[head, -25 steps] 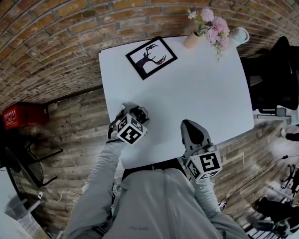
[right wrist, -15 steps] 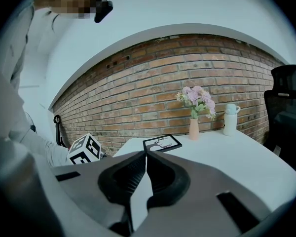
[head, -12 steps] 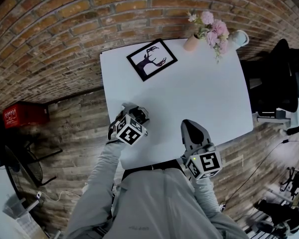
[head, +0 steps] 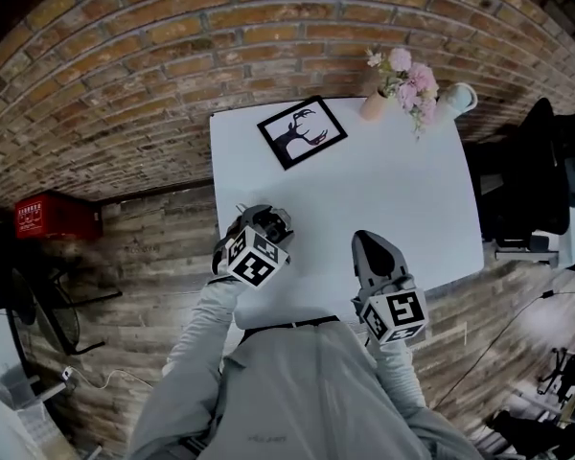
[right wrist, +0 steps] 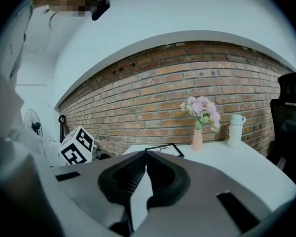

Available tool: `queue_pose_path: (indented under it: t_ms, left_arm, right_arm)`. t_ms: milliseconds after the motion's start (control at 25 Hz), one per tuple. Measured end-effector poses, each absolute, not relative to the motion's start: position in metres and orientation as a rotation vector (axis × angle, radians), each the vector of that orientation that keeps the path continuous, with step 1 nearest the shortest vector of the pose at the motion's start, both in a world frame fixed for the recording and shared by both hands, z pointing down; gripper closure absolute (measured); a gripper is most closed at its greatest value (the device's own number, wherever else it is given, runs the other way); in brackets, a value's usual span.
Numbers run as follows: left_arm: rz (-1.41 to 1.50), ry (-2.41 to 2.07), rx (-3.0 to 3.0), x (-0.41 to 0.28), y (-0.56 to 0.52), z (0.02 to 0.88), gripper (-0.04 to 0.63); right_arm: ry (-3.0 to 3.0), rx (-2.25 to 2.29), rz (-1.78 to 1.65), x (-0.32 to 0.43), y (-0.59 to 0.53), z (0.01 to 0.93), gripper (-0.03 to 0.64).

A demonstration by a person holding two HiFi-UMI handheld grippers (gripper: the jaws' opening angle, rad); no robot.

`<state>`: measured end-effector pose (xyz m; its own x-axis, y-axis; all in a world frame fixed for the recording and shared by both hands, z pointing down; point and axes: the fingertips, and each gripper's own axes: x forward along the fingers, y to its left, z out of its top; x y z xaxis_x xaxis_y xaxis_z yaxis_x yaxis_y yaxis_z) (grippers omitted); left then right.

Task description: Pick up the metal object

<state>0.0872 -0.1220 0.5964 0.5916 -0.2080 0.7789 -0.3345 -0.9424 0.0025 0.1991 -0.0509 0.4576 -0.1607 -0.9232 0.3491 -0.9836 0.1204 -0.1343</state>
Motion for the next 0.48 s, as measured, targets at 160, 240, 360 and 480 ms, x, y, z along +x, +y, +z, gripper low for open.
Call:
queue_pose_path:
  t_ms: [160,240,360,480]
  left_arm:
    - [1.222,-0.549,2.707,0.085,-0.125,0.569,0.288]
    - [1.189,-0.597,2.727,0.084,-0.126,0.554,0.288]
    - [1.126,-0.685,2.756,0.08,-0.13,0.531,0.288]
    - [1.052,-0.778,2.776,0.073,-0.131,0.507,0.288]
  right_arm:
    - [-2.241,1.894,0.46,0.2,-0.054,0.448,0.591]
    - [-2.26,1.884,0.436,0.199,-0.056,0.442,0.591]
    - [-2.293,1.867,0.394,0.196,-0.061,0.434,0.591]
    - [-2.318,1.858,0.365,0.196,-0.064,0.427,0.591]
